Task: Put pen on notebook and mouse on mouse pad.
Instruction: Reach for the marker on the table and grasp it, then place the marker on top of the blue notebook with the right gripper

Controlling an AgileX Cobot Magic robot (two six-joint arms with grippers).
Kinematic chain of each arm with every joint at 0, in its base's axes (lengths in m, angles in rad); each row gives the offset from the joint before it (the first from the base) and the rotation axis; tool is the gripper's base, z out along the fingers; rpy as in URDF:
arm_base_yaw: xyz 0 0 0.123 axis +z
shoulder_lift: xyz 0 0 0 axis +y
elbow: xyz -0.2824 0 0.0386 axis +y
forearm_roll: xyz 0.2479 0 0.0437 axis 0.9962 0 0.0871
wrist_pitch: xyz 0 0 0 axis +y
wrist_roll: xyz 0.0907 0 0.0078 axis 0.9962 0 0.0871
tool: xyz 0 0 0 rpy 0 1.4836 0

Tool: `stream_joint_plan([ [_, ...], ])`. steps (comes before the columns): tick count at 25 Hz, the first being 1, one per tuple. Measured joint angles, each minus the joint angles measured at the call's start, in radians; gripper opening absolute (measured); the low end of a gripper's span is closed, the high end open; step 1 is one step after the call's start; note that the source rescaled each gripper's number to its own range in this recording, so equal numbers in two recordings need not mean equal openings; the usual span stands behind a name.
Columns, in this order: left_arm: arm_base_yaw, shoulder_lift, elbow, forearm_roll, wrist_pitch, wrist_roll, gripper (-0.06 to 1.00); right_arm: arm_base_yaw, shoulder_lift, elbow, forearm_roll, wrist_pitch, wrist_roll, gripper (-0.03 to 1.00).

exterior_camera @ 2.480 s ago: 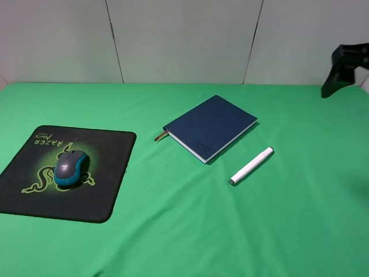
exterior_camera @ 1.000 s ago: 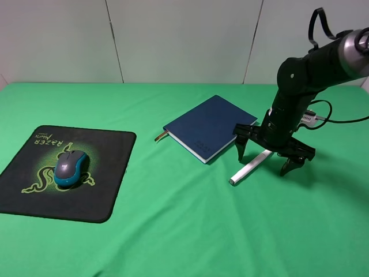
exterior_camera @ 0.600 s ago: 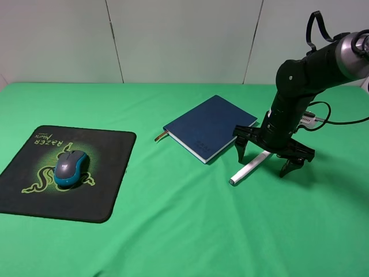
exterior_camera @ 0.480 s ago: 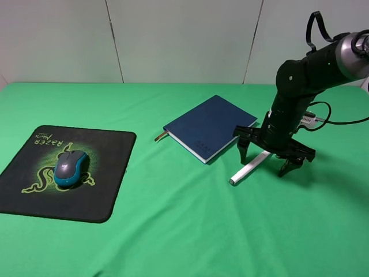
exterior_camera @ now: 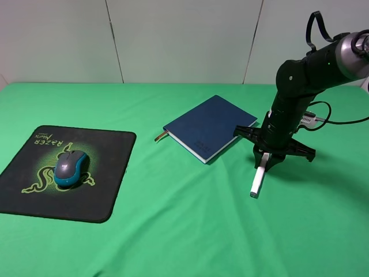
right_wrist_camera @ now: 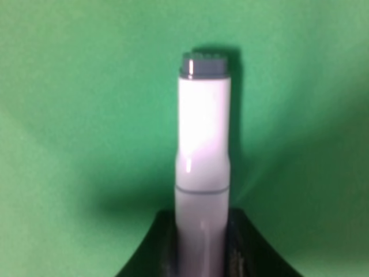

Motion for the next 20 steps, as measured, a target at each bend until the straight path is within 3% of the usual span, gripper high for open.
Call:
stream_joint_plan([
  [7, 0.0, 0.0, 0.0, 0.0, 0.0, 0.0, 1.0, 0.0, -0.069, 0.0, 0.005, 0.061, -0.007, 0.02],
  [15, 0.0, 0.0, 0.0, 0.0, 0.0, 0.0, 1.0, 0.0, -0.234, -0.009, 0.028, 0.142, -0.171, 0.02],
  [20, 0.0, 0.0, 0.0, 0.0, 0.0, 0.0, 1.0, 0.0, -0.239, -0.105, 0.07, 0.235, -0.238, 0.02],
])
